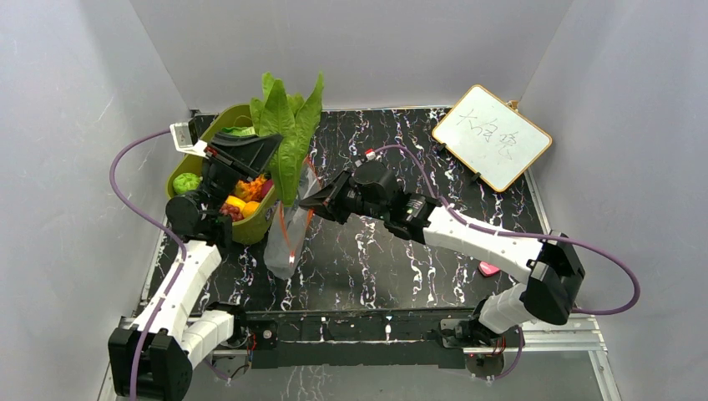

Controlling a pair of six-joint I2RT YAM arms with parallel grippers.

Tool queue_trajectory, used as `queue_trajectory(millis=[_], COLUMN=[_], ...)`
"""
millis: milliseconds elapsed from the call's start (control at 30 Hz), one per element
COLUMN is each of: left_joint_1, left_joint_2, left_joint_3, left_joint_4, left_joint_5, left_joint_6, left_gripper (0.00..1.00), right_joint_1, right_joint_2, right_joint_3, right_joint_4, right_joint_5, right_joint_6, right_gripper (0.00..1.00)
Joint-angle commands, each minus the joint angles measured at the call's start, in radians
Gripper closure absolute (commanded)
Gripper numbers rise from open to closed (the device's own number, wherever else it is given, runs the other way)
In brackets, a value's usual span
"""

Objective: Place the food in the zip-top bag and seal the zipper
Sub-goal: Place the fake vegetable in the zipper food storage bag.

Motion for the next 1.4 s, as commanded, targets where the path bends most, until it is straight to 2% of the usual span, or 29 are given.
queue_trajectory(millis=[0, 233, 367, 567, 700, 833, 1000, 1133, 1233, 1367], left_joint_1=[-0.003, -0.004, -0.004, -0.004, -0.004, -0.005, -0.006, -0.01, -0.01, -0.012], left_joint_2=[0.018, 0.073, 0.054, -0.026, -0.037, -0.037, -0.055, -0.11, -0.151, -0.201], left_joint_3=[-0.032, -0.104, -0.094, -0.154, -0.176, -0.204, -0.212, -0.231, -0.213, -0.182], left_joint_4=[0.208, 0.423, 0.306, 0.226, 0.219, 0.247, 0.165, 0.106, -0.007, -0.207], left_joint_5=[-0.004, 0.013, 0.088, 0.073, 0.085, 0.065, 0.084, 0.043, 0.047, 0.063], left_joint_6=[0.02, 0.008, 0.067, 0.138, 0.117, 0.057, 0.003, -0.021, -0.004, 0.062], left_gripper=[0.87, 0.86, 0.87, 0.87, 0.87, 0.87, 0.87, 0.85, 0.8, 0.68], right_joint_1=[0.015, 0.018, 0.019, 0.018, 0.019, 0.018, 0.017, 0.018, 0.018, 0.018], right_joint_2=[0.008, -0.001, -0.035, -0.082, -0.093, -0.087, -0.095, -0.098, -0.094, -0.098], right_joint_3=[0.07, 0.066, 0.044, 0.04, 0.025, 0.037, 0.022, 0.008, 0.006, -0.008], right_joint_4=[0.088, 0.107, 0.122, 0.16, 0.236, 0.24, 0.257, 0.291, 0.308, 0.357], right_joint_5=[-0.016, -0.022, 0.041, 0.128, 0.108, 0.11, 0.151, 0.168, 0.171, 0.166], right_joint_6=[0.021, 0.021, -0.021, -0.098, -0.103, -0.138, -0.182, -0.202, -0.221, -0.245], right_gripper=[1.0, 1.0, 1.0, 1.0, 1.0, 1.0, 1.0, 1.0, 1.0, 1.0])
